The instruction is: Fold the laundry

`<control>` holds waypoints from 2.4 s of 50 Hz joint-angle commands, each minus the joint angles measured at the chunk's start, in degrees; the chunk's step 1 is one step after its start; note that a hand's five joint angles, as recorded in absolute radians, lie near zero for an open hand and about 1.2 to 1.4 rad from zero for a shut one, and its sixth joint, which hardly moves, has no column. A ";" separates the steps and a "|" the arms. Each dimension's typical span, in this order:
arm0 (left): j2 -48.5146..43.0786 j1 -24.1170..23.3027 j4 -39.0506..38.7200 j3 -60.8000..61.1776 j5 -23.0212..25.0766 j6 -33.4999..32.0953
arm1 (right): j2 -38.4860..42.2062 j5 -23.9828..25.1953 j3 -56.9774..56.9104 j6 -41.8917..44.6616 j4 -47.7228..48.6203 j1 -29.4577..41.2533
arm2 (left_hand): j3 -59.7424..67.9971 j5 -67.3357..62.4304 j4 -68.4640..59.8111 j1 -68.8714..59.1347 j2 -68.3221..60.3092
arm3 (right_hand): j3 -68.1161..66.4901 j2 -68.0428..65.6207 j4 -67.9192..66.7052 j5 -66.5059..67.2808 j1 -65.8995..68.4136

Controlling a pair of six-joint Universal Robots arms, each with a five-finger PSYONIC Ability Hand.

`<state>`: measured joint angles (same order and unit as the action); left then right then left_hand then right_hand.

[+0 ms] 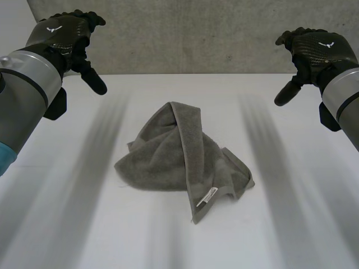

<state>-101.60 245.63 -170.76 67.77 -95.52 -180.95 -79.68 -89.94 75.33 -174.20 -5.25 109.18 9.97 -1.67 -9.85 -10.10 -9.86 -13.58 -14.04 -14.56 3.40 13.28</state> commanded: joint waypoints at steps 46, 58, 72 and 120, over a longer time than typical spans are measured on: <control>-0.62 -1.38 -0.89 1.13 0.25 -4.15 | 13.31 1.88 34.44 59.31 31.60 23.27 | 0.42 1.29 -0.53 -0.28 -0.52 | -15.32 -14.87 -14.34 15.50 15.62; -2.63 -1.47 -2.12 2.36 0.51 -4.15 | 10.07 2.05 34.35 51.86 34.52 22.65 | 0.42 1.29 -0.53 -0.28 -0.52 | -66.42 -65.96 -65.44 66.60 66.72; -8.44 -1.47 -8.89 4.73 3.67 -4.50 | -10.93 16.35 34.01 1.78 19.35 -3.59 | 0.75 0.95 -0.87 -0.62 -0.86 | -66.42 -65.96 -65.44 66.60 66.72; -49.30 -2.17 -17.50 -21.71 14.31 -12.85 | -13.49 62.60 36.02 -0.61 -2.40 -42.47 | 30.79 -29.08 -30.90 -30.66 -30.89 | -66.42 -65.96 -65.44 66.60 66.72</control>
<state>-148.13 243.45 -188.40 48.63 -81.43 -193.79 -93.22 -27.15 111.71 -175.46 -7.69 66.67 24.83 -14.47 -24.48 -24.82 -24.81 -76.64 -76.23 -76.60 66.79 76.21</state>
